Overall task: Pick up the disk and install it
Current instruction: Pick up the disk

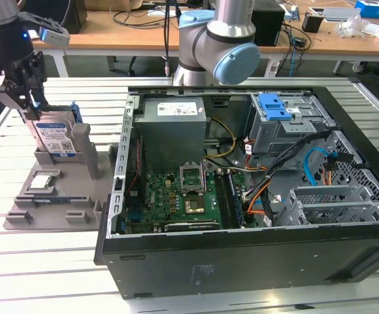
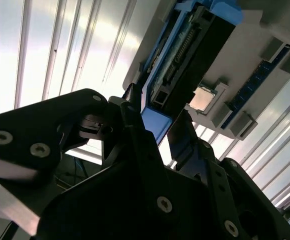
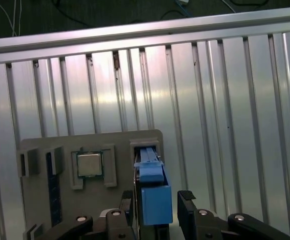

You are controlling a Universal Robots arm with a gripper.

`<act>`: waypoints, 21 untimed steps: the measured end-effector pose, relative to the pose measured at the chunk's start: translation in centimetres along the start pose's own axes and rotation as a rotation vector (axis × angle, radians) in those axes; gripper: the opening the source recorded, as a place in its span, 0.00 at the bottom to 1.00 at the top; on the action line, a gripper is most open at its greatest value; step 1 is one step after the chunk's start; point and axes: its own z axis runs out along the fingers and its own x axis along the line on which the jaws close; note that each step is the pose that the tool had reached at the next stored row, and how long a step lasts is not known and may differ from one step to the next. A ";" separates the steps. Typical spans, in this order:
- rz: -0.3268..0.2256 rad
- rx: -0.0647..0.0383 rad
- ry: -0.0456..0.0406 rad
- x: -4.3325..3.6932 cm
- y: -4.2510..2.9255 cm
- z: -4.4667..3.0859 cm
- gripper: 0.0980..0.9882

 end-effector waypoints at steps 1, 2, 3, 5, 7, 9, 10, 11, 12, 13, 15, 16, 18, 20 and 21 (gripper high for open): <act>0.000 0.000 0.0000 0.00 0.00 0.11 0.43; 0.000 0.000 0.0000 0.00 0.00 0.23 0.43; 0.000 0.000 0.0000 0.00 0.00 0.29 0.43; 0.000 0.000 0.0000 0.01 -0.01 0.54 0.43; 0.000 0.000 0.0001 0.01 -0.01 0.67 0.43; 0.000 0.000 0.0001 0.01 0.00 0.72 0.43; 0.000 0.000 0.0000 0.01 -0.01 0.75 0.43; 0.000 0.000 0.0001 0.01 -0.01 0.77 0.43; 0.000 0.000 0.0000 0.01 -0.01 0.81 0.43; 0.000 0.000 0.0000 0.01 -0.01 0.84 0.43; 0.000 0.000 -0.0001 0.01 -0.01 0.94 0.43; 0.000 0.000 0.0000 0.01 -0.01 1.00 0.43; 0.000 0.000 0.0012 0.02 -0.02 1.51 0.43; 0.000 0.000 0.0014 0.02 -0.02 1.87 0.43; 0.000 0.000 0.0014 0.02 -0.02 1.99 0.43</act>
